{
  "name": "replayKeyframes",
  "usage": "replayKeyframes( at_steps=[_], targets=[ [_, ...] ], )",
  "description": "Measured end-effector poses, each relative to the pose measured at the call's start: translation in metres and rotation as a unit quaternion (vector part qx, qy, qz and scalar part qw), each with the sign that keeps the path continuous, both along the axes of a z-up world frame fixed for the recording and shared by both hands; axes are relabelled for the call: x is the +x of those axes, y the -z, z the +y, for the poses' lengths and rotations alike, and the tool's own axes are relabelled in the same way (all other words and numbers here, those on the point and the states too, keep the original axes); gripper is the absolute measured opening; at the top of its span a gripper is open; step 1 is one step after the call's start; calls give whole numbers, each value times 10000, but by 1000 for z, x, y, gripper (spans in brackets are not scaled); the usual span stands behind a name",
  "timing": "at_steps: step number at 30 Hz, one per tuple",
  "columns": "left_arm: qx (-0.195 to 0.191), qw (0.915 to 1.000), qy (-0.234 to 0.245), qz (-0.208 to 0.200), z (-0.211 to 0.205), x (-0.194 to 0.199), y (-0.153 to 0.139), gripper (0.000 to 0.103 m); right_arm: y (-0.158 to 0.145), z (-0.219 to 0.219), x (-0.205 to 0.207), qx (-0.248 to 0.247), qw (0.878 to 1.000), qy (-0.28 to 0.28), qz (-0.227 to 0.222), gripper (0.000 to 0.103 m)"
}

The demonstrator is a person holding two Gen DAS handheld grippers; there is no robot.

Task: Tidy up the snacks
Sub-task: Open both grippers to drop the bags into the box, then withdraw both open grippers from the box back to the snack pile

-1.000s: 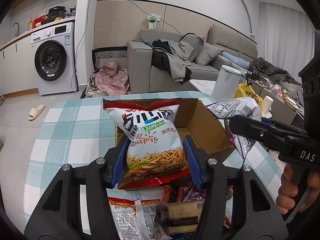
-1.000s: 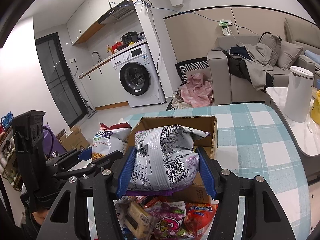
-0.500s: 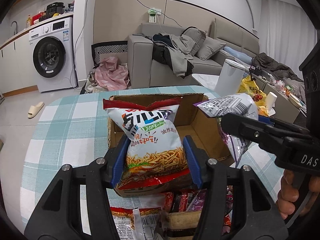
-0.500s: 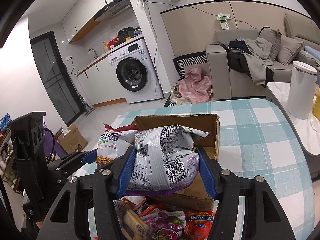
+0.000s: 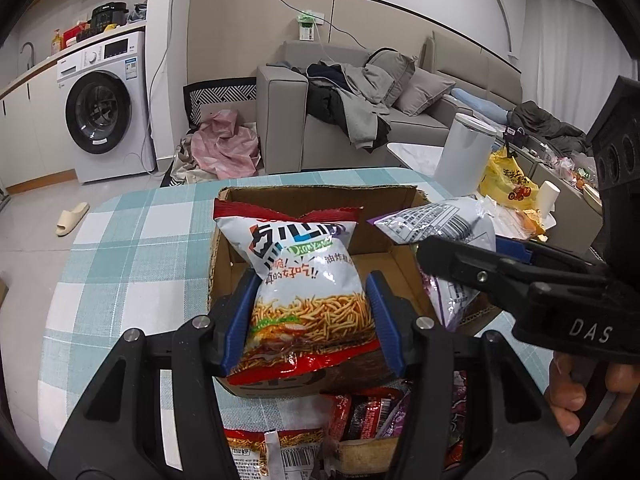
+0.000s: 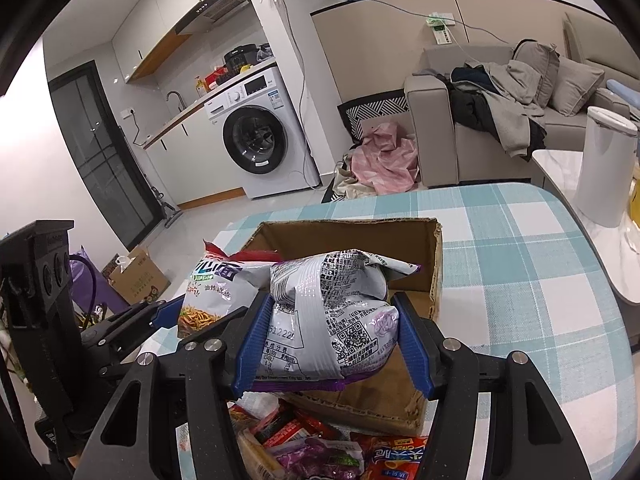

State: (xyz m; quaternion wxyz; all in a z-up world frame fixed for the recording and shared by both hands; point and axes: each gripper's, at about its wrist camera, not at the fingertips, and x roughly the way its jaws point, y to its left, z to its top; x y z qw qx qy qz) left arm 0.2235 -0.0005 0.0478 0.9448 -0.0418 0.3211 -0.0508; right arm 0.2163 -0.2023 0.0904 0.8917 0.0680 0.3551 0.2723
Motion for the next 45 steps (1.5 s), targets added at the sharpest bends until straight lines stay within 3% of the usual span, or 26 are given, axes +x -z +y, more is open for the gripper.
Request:
replayKeyframes(
  at_steps=[11, 13, 15, 18, 21, 23, 24, 35, 45],
  targets=[
    [-47, 10000, -10, 72, 8, 7, 9, 52, -2, -5, -1, 21, 10000, 11, -46, 64],
    [-49, 10000, 20, 50, 8, 3, 8, 52, -5, -9, -5, 13, 9999, 44, -111, 70],
    [-6, 10000, 28, -6, 10, -4, 6, 57, -9, -13, -9, -39, 9997, 107, -227, 84],
    [53, 9999, -21, -121, 9, -18, -1, 80, -11, -20, -18, -104, 9995, 86, -279, 98],
    [60, 9997, -25, -248, 10, -37, -8, 86, -10, -27, -24, -71, 9998, 27, -196, 101],
    [61, 9996, -85, -267, 14, -48, -11, 100, -7, -30, -28, -80, 9999, -13, -79, 102],
    [47, 9995, -127, -285, 16, -53, -12, 102, -6, -33, -31, -74, 10000, -30, -55, 102],
    [35, 9989, -342, -321, 37, -110, -11, 102, 1, -45, -67, -115, 9998, -72, -154, 102],
    [77, 9990, -402, -180, 40, -131, 1, 102, 16, -46, -95, -473, 9986, -195, -157, 102]
  ],
)
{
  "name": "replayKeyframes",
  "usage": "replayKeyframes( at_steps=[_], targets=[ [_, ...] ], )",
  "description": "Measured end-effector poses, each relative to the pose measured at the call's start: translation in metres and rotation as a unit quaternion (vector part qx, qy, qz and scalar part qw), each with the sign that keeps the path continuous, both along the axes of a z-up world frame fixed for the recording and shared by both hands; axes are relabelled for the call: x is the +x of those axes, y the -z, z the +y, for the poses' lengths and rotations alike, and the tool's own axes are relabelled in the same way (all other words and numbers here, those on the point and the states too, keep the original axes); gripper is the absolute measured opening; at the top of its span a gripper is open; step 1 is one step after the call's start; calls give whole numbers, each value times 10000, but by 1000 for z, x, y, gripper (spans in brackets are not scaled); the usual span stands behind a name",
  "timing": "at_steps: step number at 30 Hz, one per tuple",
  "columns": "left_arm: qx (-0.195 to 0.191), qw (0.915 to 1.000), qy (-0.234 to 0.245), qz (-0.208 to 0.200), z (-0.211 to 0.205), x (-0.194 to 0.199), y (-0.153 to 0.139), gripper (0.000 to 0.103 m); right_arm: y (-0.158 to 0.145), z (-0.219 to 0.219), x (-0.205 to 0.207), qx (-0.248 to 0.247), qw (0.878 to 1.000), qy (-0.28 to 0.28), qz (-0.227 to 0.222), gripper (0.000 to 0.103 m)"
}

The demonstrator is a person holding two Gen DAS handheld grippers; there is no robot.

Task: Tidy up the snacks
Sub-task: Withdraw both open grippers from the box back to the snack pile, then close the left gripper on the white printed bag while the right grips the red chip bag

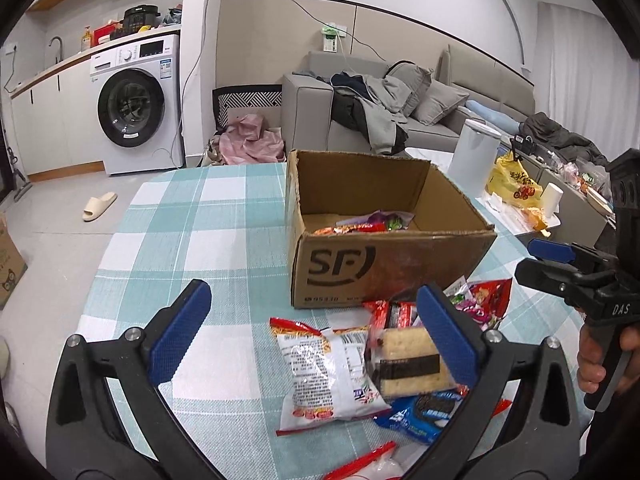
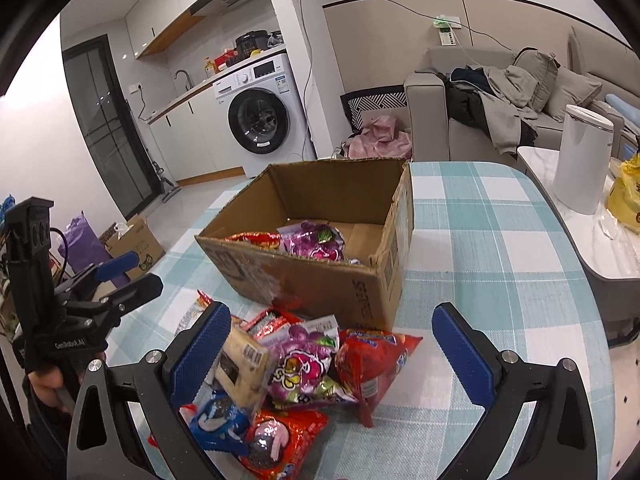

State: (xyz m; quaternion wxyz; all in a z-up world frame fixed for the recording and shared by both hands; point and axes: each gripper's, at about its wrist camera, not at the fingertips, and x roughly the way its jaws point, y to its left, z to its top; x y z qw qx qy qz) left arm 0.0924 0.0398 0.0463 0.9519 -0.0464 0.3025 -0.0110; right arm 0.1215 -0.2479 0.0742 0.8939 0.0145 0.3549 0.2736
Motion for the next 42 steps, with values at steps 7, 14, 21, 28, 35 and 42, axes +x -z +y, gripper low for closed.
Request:
replayKeyframes(
  at_steps=[7, 14, 21, 28, 35, 42],
  targets=[
    [91, 9999, 12, 94, -5, -2, 8, 102, 8, 1, 0, -296, 9996, -1, -12, 102],
    [80, 9996, 3, 272, -4, 7, 19, 102, 18, -12, 11, -168, 9995, 147, 229, 102],
    [46, 9991, -18, 425, 0, 15, 29, 102, 28, -16, 18, -127, 9990, 172, 402, 102],
    [109, 9983, -11, 565, 1, 21, 37, 102, 40, -19, 27, -248, 9975, 371, 542, 102],
    [130, 9971, -30, 743, 2, 28, 48, 102, 52, -21, 33, -320, 9962, 476, 652, 102],
    [218, 9956, 26, 912, -1, 33, 59, 102, 64, -27, 41, -431, 9932, 694, 831, 102]
  ],
)
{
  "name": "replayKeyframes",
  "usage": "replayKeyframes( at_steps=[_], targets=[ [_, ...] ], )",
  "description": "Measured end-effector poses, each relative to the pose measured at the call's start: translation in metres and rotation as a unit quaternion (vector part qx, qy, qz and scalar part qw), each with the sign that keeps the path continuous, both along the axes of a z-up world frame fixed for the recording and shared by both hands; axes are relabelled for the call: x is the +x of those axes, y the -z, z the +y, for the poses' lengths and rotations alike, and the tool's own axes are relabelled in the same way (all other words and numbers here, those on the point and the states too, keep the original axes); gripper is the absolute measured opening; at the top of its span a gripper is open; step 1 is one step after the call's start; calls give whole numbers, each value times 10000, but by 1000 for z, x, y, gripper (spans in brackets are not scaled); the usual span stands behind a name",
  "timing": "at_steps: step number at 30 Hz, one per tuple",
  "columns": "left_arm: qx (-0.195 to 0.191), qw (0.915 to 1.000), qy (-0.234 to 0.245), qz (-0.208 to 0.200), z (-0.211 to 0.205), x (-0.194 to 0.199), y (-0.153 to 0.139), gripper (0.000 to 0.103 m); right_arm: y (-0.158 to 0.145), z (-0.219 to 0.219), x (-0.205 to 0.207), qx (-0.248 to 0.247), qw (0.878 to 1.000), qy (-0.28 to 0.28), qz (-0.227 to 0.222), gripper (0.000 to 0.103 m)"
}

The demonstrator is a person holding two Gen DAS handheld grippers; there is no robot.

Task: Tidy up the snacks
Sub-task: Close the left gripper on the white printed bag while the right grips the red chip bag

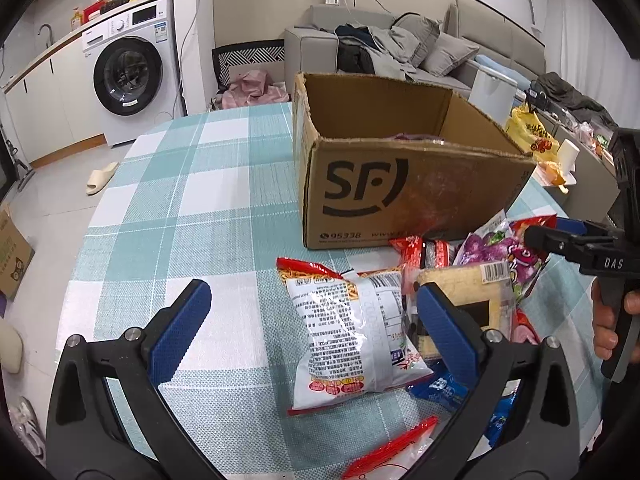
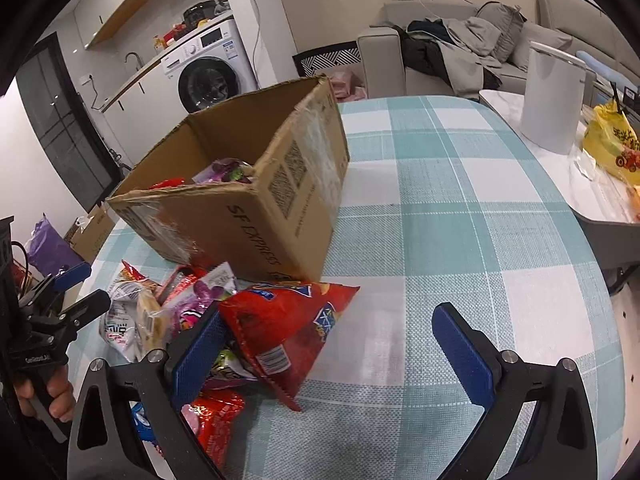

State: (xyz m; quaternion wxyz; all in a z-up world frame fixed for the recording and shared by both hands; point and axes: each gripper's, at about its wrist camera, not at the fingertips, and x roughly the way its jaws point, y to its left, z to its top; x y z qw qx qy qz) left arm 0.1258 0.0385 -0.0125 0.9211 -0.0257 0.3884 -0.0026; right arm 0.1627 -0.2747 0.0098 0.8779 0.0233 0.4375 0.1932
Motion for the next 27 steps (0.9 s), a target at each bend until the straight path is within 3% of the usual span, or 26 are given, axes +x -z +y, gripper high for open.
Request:
replayKeyframes(
  at_steps=[22, 27],
  targets=[
    [-75, 9988, 91, 478, 2, 14, 24, 102, 21, -4, 11, -124, 9997, 24, 200, 101],
    [-170, 9981, 165, 573, 2, 16, 28, 102, 26, 2, 12, -41, 9996, -120, 239, 91]
  ],
)
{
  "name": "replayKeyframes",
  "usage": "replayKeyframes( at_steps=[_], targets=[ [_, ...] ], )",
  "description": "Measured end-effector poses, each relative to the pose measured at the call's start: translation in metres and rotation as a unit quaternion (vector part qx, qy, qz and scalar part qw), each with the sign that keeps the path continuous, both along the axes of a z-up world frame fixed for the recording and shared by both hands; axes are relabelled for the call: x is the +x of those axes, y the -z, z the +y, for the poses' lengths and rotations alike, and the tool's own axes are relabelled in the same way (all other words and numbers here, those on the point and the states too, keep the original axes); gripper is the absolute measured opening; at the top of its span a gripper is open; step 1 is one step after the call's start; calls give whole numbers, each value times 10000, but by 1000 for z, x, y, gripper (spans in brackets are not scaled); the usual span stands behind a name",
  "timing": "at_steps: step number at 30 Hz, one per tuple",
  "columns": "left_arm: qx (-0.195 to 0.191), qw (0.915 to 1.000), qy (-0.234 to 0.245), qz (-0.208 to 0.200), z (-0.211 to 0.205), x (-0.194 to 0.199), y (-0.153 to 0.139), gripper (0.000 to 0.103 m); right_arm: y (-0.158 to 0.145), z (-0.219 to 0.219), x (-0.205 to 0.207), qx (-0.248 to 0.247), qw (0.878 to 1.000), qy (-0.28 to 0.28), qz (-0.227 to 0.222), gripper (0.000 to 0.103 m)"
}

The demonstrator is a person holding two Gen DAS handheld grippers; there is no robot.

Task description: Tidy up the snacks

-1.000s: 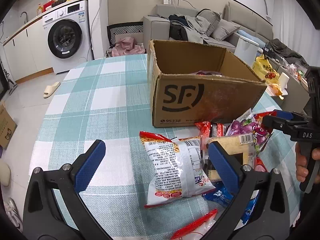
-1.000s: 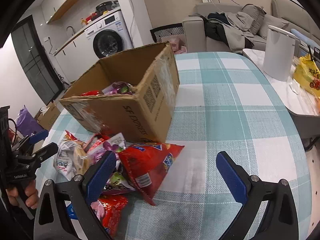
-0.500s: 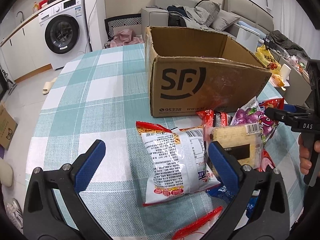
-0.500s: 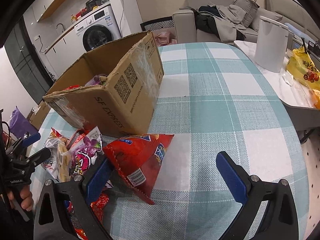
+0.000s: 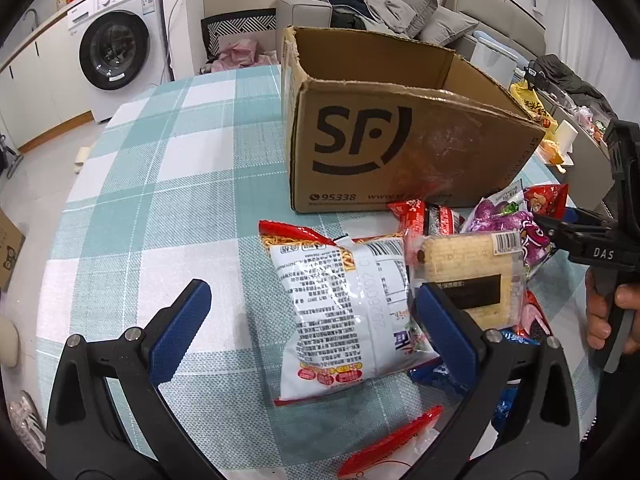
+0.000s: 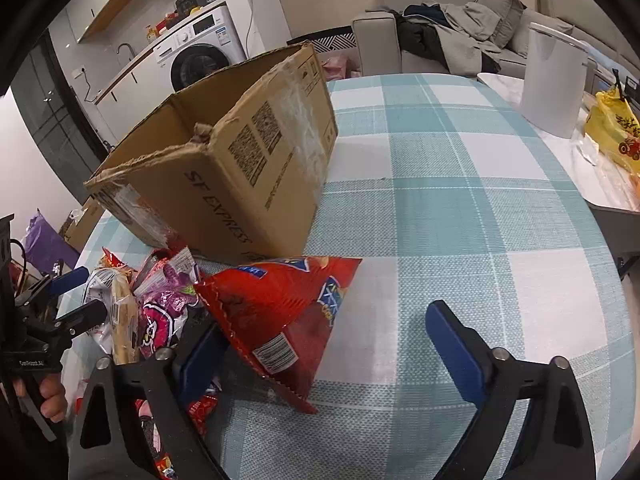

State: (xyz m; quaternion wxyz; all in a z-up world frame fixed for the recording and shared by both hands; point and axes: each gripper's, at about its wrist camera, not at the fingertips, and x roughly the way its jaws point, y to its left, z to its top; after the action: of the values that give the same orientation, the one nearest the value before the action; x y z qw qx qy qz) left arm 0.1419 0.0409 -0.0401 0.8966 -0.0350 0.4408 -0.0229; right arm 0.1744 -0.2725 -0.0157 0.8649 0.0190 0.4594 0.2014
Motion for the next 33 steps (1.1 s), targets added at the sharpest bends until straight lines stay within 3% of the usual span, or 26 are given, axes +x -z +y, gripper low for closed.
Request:
replayKeyframes(
  at_steps=[7, 9, 12, 18, 29, 33],
  targets=[
    [-110, 9998, 118, 97, -1, 3, 6, 102, -1, 1, -3, 228, 9997, -117, -8, 78],
    [-117, 9998, 150, 95, -2, 3, 6, 101, -1, 1, -4, 319, 9993, -184, 14, 68],
    [-124, 9996, 223, 95, -5, 2, 7, 94, -2, 3, -6, 435, 9987, -270, 33, 55],
    [-226, 9989, 376, 171, -8, 1, 9, 77, -6, 3, -10, 462, 9986, -245, -20, 45],
    [-381, 9982, 443, 146, -6, -1, 6, 50, -12, -6, -9, 560, 9983, -67, -133, 43],
    [-484, 9978, 444, 43, -3, -4, 2, 47, -16, -10, -10, 634, 9978, 0, -198, 43]
  ],
)
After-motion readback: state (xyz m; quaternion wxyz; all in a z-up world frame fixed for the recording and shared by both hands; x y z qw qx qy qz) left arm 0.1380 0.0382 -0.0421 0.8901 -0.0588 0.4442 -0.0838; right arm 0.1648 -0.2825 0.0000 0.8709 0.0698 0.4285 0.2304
